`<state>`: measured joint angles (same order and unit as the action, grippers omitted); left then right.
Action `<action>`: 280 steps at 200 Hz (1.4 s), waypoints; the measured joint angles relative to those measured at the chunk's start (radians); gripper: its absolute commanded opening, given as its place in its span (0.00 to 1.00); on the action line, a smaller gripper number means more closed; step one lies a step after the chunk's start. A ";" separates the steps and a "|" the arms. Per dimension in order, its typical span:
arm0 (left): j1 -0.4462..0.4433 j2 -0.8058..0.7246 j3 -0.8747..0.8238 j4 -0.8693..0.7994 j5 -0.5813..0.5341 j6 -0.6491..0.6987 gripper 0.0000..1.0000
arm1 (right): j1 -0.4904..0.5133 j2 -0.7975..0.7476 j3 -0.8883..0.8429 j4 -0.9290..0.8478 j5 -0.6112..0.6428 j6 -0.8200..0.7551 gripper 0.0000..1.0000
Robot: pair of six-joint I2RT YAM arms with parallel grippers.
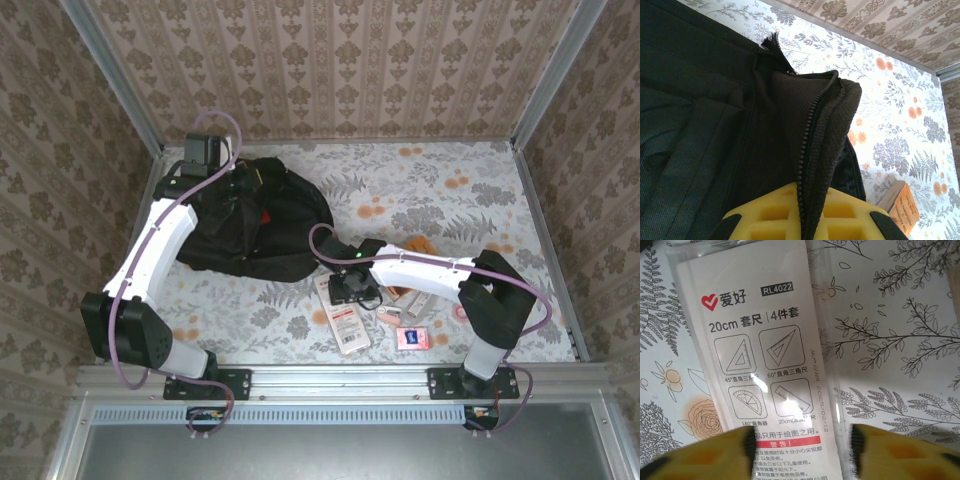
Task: Pack the student bag
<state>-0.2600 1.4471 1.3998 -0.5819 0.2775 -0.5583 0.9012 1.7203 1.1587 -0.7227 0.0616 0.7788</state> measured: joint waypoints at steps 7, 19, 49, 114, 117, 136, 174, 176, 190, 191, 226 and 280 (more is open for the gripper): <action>0.000 0.000 0.000 0.000 0.000 0.000 0.00 | 0.000 0.000 -0.008 0.006 -0.007 -0.007 0.84; 0.000 0.000 0.000 0.000 0.000 0.000 0.00 | 0.000 0.000 -0.024 0.014 -0.014 -0.022 0.86; 0.000 0.000 0.000 0.000 0.003 0.000 0.00 | 0.002 0.023 -0.049 0.024 -0.041 -0.046 0.97; 0.000 0.000 0.000 0.000 0.007 0.000 0.00 | 0.052 0.105 -0.025 0.034 -0.019 -0.067 0.91; 0.000 0.000 0.000 0.000 0.008 0.000 0.00 | 0.055 0.107 -0.022 0.033 -0.016 -0.065 0.89; 0.000 0.000 0.000 0.000 0.008 0.000 0.00 | 0.075 0.124 -0.004 0.032 0.000 -0.067 0.74; 0.000 0.000 0.000 0.000 0.008 0.000 0.00 | 0.095 0.127 0.004 0.036 0.018 -0.060 0.56; 0.000 0.000 0.000 0.000 0.008 0.000 0.00 | 0.095 0.126 0.004 0.036 0.018 -0.059 0.55; 0.000 0.000 0.000 0.000 0.008 0.000 0.00 | 0.095 0.120 0.004 0.035 0.021 -0.056 0.51; 0.000 0.000 0.000 0.000 0.008 0.000 0.00 | 0.095 0.120 0.004 0.035 0.021 -0.054 0.50; 0.000 0.000 0.000 0.000 0.008 0.000 0.00 | 0.097 0.090 -0.005 0.034 0.034 -0.044 0.31; 0.000 0.000 0.000 0.000 0.008 0.000 0.00 | 0.105 0.068 -0.021 0.035 0.036 -0.043 0.13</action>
<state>-0.2600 1.4471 1.3998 -0.5819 0.2852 -0.5587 1.0065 1.7882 1.1378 -0.6880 0.0978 0.7361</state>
